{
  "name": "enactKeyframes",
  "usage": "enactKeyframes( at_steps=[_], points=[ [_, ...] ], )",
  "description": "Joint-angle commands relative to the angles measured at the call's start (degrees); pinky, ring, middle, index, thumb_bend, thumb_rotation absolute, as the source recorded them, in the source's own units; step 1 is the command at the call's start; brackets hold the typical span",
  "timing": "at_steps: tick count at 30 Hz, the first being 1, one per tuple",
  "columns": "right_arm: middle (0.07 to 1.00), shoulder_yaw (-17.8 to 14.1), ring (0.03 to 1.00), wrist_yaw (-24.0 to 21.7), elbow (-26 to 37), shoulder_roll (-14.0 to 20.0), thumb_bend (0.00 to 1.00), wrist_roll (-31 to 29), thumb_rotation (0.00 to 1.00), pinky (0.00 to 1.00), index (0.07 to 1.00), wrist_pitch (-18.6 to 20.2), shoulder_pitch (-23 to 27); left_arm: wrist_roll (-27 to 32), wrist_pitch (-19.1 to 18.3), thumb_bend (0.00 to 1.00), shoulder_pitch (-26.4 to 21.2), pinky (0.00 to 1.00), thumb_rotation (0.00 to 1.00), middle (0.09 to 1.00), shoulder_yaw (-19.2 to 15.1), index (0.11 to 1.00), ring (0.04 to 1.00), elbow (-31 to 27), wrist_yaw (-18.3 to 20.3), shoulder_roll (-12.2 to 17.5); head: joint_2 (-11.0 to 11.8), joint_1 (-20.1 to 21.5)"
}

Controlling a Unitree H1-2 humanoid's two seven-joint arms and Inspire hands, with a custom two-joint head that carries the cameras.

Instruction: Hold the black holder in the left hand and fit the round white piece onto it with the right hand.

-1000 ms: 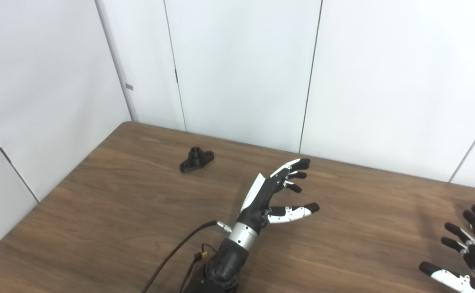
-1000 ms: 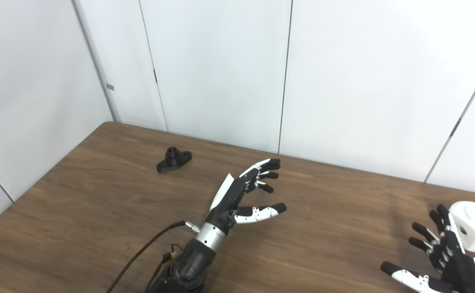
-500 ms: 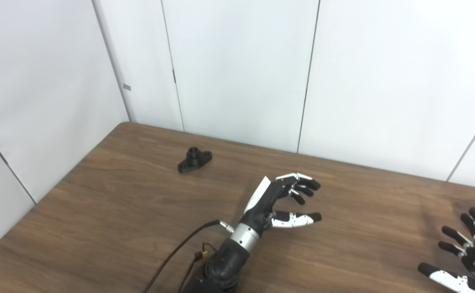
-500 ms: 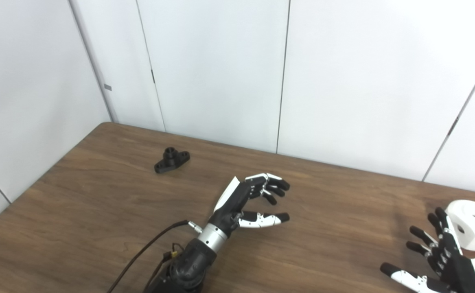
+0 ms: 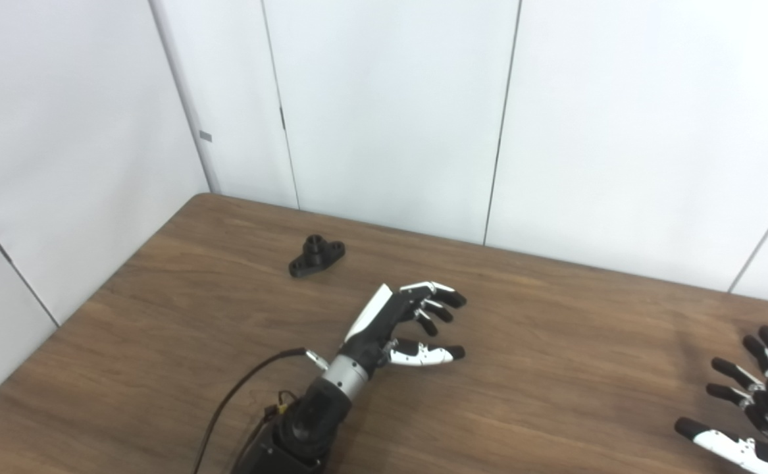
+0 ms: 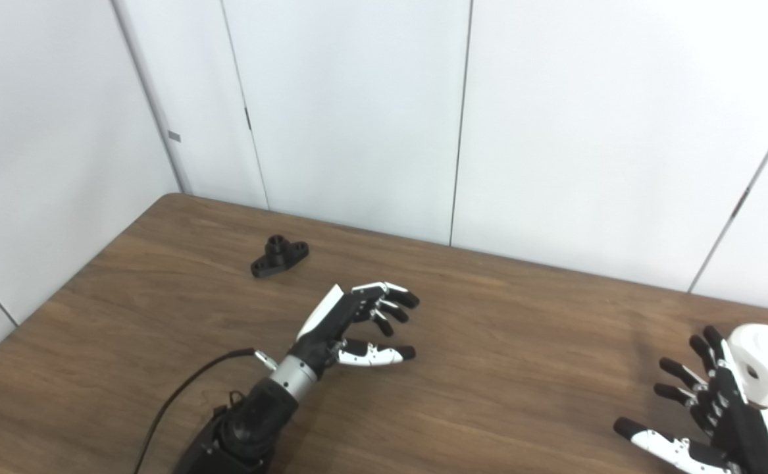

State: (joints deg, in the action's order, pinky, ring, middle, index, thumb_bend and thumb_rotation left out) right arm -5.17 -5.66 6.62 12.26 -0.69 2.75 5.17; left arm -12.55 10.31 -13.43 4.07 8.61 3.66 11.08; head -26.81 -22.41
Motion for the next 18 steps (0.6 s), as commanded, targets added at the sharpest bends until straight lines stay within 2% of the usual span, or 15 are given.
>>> enactKeyframes(
  at_steps=[1,3,7,12,18],
  points=[
    [0.965,-0.48,0.832,0.36,1.1,0.59,0.73,-0.16,0.05,0.72,1.0,-2.5,1.62,-1.03,-0.66,0.73,-2.66,0.58,0.0,0.739,-1.02,0.684,0.721,-2.79,-0.26,2.05,-0.07,-0.21],
    [0.963,-0.53,0.829,0.4,0.98,0.66,0.73,-0.09,0.04,0.71,1.0,-2.65,1.64,-1.72,-1.0,0.74,-3.24,0.6,0.0,0.749,-1.52,0.694,0.729,-3.21,-0.13,3.5,0.0,-0.32],
    [0.966,-0.56,0.829,0.35,1.01,0.75,0.73,-0.06,0.04,0.71,1.0,-2.58,1.65,-3.82,0.37,0.74,-4.49,0.55,0.0,0.745,-2.54,0.687,0.697,-2.91,-1.04,6.31,0.1,-0.59],
    [0.968,-0.56,0.822,0.25,0.67,0.84,0.72,-0.17,0.03,0.7,1.0,-2.99,1.72,-5.2,-1.67,0.73,-5.45,0.56,0.0,0.757,-4.23,0.687,0.733,-4.25,-1.41,8.52,0.05,-0.81],
    [0.972,-0.57,0.832,0.14,0.86,0.76,0.71,-0.47,0.03,0.7,1.0,-2.55,1.65,-7.73,-3.45,0.73,-6.74,0.57,0.0,0.786,-6.35,0.681,0.733,-5.11,-3.04,10.5,-0.05,-0.96]
  ],
)
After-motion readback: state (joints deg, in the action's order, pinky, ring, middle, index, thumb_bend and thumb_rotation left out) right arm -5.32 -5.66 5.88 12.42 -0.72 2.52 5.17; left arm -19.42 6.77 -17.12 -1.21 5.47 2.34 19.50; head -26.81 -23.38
